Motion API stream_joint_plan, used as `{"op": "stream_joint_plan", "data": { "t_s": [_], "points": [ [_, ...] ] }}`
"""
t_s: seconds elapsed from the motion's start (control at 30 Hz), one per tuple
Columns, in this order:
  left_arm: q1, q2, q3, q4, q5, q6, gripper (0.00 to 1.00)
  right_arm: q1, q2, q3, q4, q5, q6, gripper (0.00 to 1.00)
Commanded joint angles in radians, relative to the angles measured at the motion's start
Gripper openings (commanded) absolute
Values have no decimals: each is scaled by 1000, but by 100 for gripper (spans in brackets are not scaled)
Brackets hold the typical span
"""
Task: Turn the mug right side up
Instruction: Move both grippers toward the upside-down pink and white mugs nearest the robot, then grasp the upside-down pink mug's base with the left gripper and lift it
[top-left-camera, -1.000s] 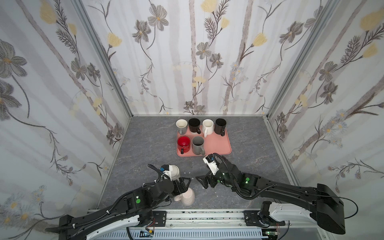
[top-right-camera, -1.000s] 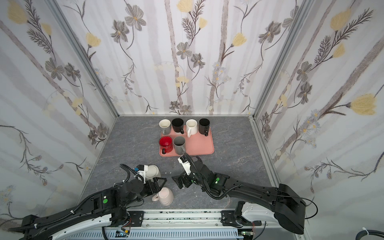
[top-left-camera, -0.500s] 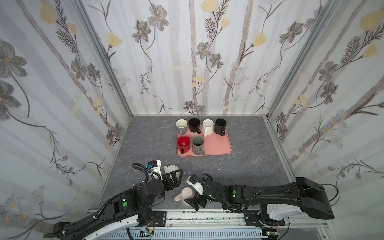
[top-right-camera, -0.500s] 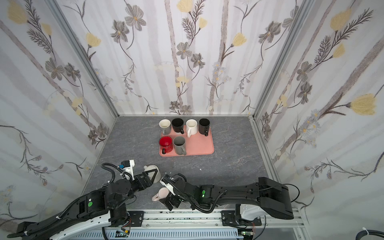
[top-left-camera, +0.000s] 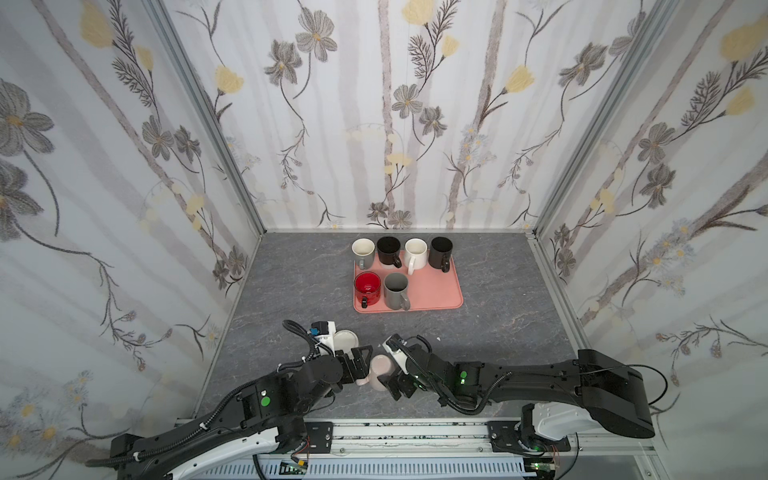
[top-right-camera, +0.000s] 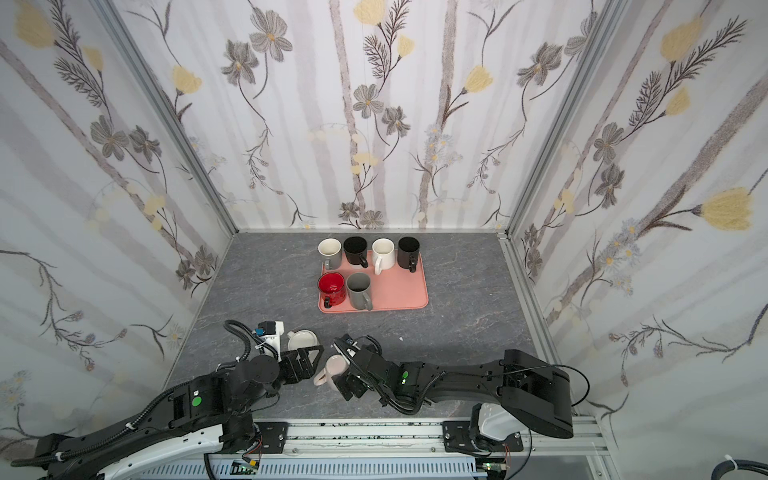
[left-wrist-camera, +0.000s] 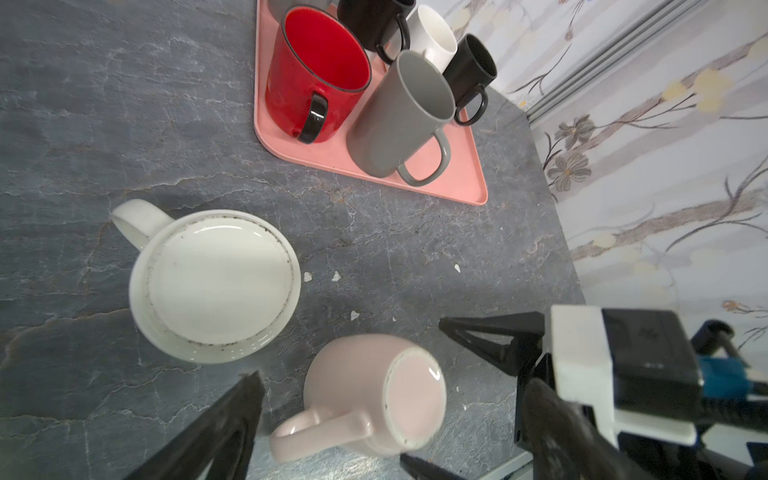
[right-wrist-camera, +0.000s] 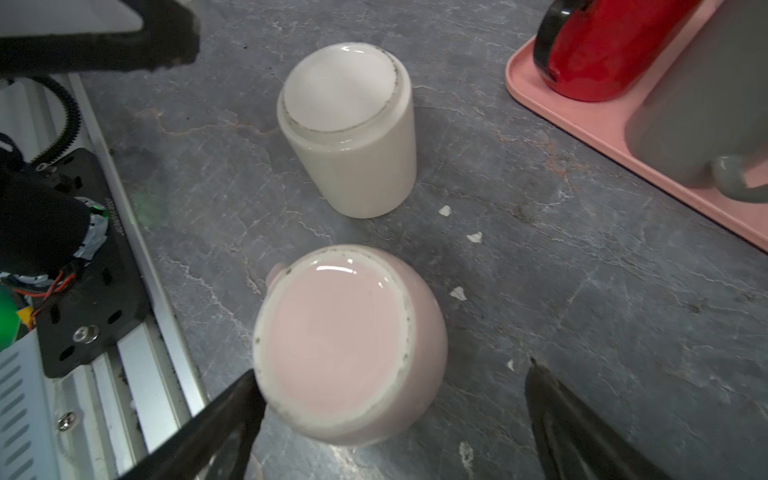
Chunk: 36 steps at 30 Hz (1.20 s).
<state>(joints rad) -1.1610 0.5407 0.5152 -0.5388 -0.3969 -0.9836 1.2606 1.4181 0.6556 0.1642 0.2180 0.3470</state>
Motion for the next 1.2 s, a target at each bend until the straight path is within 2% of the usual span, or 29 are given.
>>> {"op": "stream_joint_plan", "data": {
  "t_s": [0.0, 0.13, 0.37, 0.6, 0.83, 1.17],
  "points": [
    [0, 73, -7, 62, 63, 56, 91, -43, -10, -15, -2, 30, 31, 96],
    [-2, 183, -12, 103, 82, 99, 81, -109, -29, -39, 6, 15, 57, 96],
    [-12, 311, -5, 128, 40, 176, 68, -196, -131, -117, 44, -39, 79, 95],
    [-61, 470, 34, 179, -77, 267, 65, -239, -214, -145, 44, -60, 78, 96],
    [-52, 556, 33, 246, -161, 337, 50, -263, -264, -154, 36, -77, 78, 96],
    [-24, 573, -19, 408, -36, 423, 34, -274, -287, -157, 33, -86, 75, 96]
  ]
}}
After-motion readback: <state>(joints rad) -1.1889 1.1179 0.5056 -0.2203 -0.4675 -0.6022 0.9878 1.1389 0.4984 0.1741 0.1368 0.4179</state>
